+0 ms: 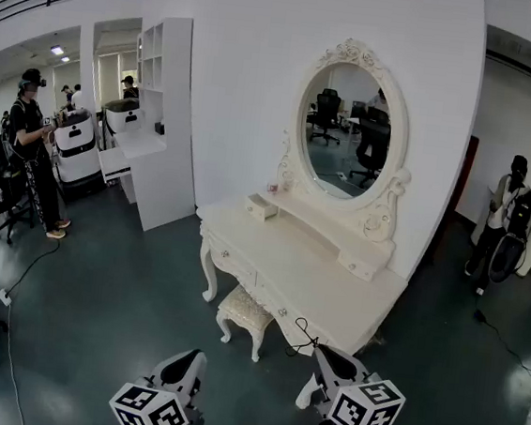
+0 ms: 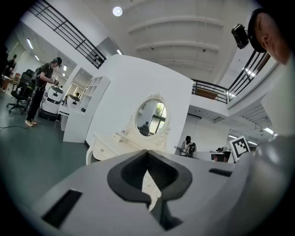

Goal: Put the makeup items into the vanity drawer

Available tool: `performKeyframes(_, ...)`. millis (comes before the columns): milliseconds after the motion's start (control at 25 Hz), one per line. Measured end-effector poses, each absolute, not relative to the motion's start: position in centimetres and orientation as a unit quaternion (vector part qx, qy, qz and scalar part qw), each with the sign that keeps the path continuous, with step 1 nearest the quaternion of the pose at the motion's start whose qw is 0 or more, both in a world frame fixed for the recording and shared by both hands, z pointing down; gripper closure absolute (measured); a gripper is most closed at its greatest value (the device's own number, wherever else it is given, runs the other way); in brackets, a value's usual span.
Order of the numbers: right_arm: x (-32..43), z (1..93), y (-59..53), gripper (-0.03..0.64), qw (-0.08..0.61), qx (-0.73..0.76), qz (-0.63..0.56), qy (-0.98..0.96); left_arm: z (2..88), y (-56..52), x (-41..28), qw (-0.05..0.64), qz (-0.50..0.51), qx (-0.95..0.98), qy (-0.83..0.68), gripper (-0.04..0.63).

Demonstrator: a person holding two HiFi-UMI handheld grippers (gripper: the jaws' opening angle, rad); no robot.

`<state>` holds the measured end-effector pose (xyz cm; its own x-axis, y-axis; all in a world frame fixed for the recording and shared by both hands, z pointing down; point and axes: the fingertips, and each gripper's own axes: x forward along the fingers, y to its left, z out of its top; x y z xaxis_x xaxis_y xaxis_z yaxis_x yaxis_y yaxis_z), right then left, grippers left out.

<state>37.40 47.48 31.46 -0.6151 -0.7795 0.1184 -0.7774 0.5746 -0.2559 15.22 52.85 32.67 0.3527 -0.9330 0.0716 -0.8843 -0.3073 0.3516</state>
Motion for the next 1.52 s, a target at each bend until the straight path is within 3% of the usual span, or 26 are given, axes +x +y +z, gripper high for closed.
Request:
performKeyframes(440,36.1,31.8,48.0,0.580,-0.002,-0.440,-0.144,0.886,33.0,53.3,13.9,0.171,-0.077,0.806,-0.562,0.588)
performKeyframes(920,32.2,32.8,47.8,0.580,0.044,-0.432,-0.202,0.878,34.0,54.0,9.0,0.178,-0.077,0.796,-0.574,0.588)
performKeyframes(1160,29.7,35.5,49.0,0.580,0.011,-0.426,-0.197,0.883,36.3,54.5,5.5,0.192,-0.080,0.771,-0.601,0.588)
performKeyframes(1520,29.3,37.3,46.8,0.580,0.009,-0.433,-0.223,0.873,38.1,52.5,5.9,0.213,-0.065,0.779,-0.586,0.588)
